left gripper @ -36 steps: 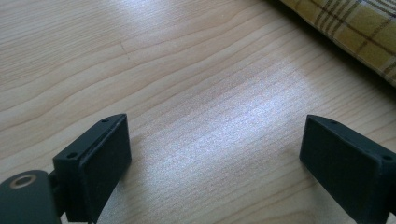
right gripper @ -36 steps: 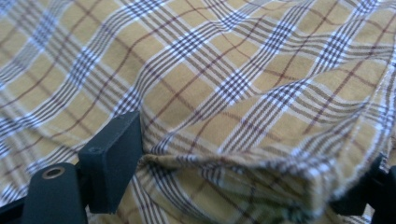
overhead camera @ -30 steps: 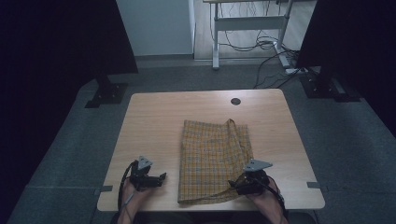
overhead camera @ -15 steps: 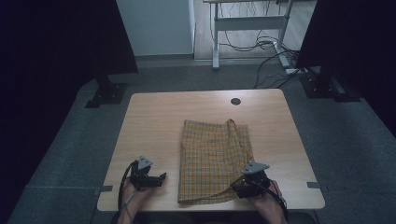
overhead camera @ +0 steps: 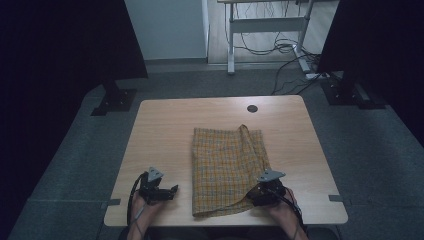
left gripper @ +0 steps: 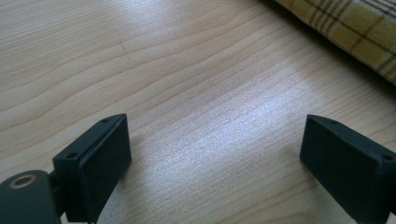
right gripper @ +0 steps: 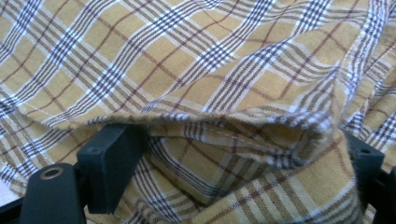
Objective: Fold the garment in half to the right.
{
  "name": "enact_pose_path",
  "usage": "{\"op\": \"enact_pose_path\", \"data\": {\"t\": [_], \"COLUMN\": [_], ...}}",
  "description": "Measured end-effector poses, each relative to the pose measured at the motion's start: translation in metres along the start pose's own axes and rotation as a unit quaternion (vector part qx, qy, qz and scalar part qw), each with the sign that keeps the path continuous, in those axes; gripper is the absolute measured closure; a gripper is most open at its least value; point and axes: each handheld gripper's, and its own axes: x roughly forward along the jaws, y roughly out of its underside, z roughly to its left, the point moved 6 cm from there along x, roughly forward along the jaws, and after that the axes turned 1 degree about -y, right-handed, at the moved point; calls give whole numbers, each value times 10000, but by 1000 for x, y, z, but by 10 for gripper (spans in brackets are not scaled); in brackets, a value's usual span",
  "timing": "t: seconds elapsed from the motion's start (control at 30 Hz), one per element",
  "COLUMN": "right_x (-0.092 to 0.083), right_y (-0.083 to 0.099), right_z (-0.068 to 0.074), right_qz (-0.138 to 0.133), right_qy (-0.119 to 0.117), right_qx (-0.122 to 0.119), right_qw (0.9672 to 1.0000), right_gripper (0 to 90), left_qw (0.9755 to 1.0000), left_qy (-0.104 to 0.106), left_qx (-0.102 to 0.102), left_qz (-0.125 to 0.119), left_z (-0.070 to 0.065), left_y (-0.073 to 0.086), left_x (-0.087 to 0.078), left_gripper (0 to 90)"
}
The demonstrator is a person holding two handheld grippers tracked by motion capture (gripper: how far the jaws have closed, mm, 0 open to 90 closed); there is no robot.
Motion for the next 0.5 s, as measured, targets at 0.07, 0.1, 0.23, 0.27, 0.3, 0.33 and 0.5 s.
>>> {"op": "enact_pose_path", "data": {"t": [0.07, 0.1, 0.23, 0.27, 0.3, 0.33, 0.5], "right_x": [2, 2, 6, 8, 9, 10, 15], "right_y": [-1, -2, -6, -7, -9, -10, -15], "right_z": [-2, -3, -8, -9, -10, -11, -16], "right_qz": [-14, -8, -4, -4, 0, 3, 0], "right_qy": [4, 3, 22, 27, 36, 39, 62], "right_qx": [0, 2, 22, 32, 36, 38, 52], "right_qw": [10000, 10000, 10000, 10000, 10000, 10000, 10000], "right_gripper": [171, 172, 174, 174, 174, 175, 175], "left_qw": [10000, 10000, 10000, 10000, 10000, 10000, 10000], "left_qy": [-3, -4, 3, 0, -2, -6, -25], "left_qx": [-2, 1, 13, 10, 8, 5, -13], "left_qz": [1, 3, 20, 21, 23, 24, 32], "left_z": [0, 0, 0, -1, -1, -1, 0], "left_y": [0, 0, 0, 0, 0, 0, 0], "left_x": [0, 0, 0, 0, 0, 0, 1], "left_gripper": [86, 85, 77, 74, 74, 73, 69]}}
